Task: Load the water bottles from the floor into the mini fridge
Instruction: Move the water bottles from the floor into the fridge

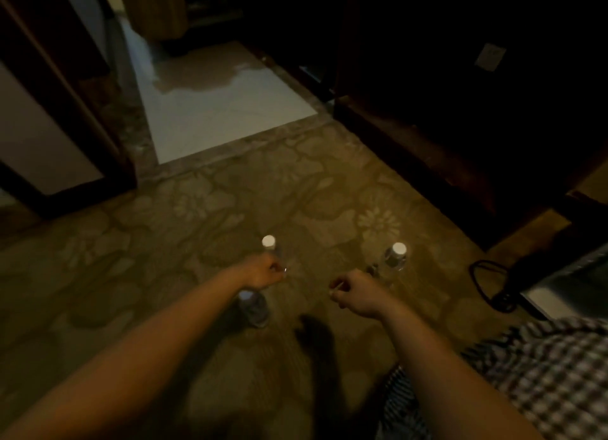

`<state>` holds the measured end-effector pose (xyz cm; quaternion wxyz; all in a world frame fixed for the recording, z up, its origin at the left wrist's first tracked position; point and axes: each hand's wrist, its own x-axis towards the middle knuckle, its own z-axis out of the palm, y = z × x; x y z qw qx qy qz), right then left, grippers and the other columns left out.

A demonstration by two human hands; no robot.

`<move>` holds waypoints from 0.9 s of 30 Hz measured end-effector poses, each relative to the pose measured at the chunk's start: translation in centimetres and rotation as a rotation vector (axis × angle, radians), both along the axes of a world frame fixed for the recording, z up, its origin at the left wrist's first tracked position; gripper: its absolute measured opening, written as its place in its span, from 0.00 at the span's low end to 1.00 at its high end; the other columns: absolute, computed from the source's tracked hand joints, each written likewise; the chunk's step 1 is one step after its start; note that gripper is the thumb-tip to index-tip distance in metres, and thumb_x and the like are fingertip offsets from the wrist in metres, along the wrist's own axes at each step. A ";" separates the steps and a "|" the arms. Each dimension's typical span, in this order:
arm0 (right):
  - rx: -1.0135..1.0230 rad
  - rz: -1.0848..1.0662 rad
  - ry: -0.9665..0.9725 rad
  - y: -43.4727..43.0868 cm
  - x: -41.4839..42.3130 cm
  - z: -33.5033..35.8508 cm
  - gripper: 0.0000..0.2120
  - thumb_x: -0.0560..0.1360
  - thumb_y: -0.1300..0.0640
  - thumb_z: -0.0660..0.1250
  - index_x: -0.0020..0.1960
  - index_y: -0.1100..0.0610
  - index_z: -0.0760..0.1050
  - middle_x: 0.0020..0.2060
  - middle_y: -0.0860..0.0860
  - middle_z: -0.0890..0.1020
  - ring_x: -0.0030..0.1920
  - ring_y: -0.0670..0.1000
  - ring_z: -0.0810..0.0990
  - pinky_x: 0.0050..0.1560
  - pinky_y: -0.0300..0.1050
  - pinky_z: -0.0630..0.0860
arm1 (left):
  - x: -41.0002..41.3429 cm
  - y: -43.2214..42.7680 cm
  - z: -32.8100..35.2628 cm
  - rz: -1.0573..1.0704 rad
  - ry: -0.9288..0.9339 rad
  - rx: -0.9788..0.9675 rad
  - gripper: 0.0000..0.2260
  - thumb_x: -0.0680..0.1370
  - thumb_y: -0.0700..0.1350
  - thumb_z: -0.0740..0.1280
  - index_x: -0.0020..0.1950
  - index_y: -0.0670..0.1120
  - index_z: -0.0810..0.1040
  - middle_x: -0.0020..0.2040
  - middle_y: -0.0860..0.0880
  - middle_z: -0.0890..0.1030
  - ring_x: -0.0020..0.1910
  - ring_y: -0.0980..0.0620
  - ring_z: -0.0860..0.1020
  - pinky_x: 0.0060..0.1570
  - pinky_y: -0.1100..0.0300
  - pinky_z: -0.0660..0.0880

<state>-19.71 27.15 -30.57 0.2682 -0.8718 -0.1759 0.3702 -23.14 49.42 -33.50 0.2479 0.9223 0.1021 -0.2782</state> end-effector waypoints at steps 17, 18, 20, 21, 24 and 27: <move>-0.046 -0.042 0.105 1.4 -1.1 -4.1 0.15 0.77 0.56 0.64 0.63 0.58 0.72 0.58 0.56 0.77 0.52 0.50 0.74 0.48 0.43 0.68 | -5.2 0.4 -6.2 0.453 -0.109 0.047 0.15 0.77 0.41 0.64 0.63 0.43 0.72 0.62 0.43 0.75 0.62 0.45 0.74 0.63 0.52 0.71; -0.048 -0.042 0.105 1.4 -1.2 -3.9 0.16 0.77 0.56 0.64 0.63 0.58 0.72 0.58 0.55 0.77 0.54 0.51 0.75 0.50 0.43 0.70 | -5.2 0.2 -6.0 0.443 -0.130 0.039 0.14 0.76 0.41 0.64 0.62 0.44 0.73 0.61 0.43 0.76 0.60 0.46 0.74 0.61 0.52 0.71; -0.048 -0.044 0.113 1.2 -1.4 -3.7 0.17 0.76 0.56 0.64 0.64 0.57 0.71 0.59 0.55 0.77 0.58 0.52 0.76 0.53 0.43 0.71 | -5.3 -0.1 -5.4 0.404 -0.196 -0.001 0.12 0.76 0.41 0.64 0.60 0.45 0.74 0.58 0.45 0.77 0.58 0.49 0.76 0.59 0.55 0.73; -0.048 -0.045 0.114 1.1 -1.5 -3.6 0.17 0.76 0.57 0.64 0.64 0.57 0.70 0.59 0.55 0.77 0.59 0.52 0.76 0.54 0.43 0.71 | -5.4 -0.2 -5.0 0.374 -0.231 -0.025 0.11 0.76 0.41 0.64 0.59 0.46 0.74 0.57 0.46 0.78 0.56 0.51 0.76 0.57 0.57 0.73; -0.039 -0.029 0.099 0.9 -1.6 -3.0 0.23 0.74 0.56 0.67 0.68 0.55 0.67 0.62 0.55 0.75 0.61 0.53 0.75 0.56 0.43 0.71 | -5.4 -1.0 -2.6 0.271 -0.307 -0.088 0.09 0.75 0.41 0.66 0.55 0.47 0.76 0.54 0.48 0.78 0.53 0.54 0.76 0.52 0.63 0.71; -0.047 0.085 0.054 0.8 -1.3 -1.9 0.34 0.72 0.54 0.70 0.73 0.51 0.59 0.68 0.55 0.70 0.66 0.54 0.72 0.63 0.47 0.71 | -5.3 -2.4 0.4 0.166 -0.379 -0.128 0.11 0.74 0.42 0.68 0.55 0.50 0.76 0.52 0.53 0.75 0.51 0.58 0.75 0.48 0.69 0.70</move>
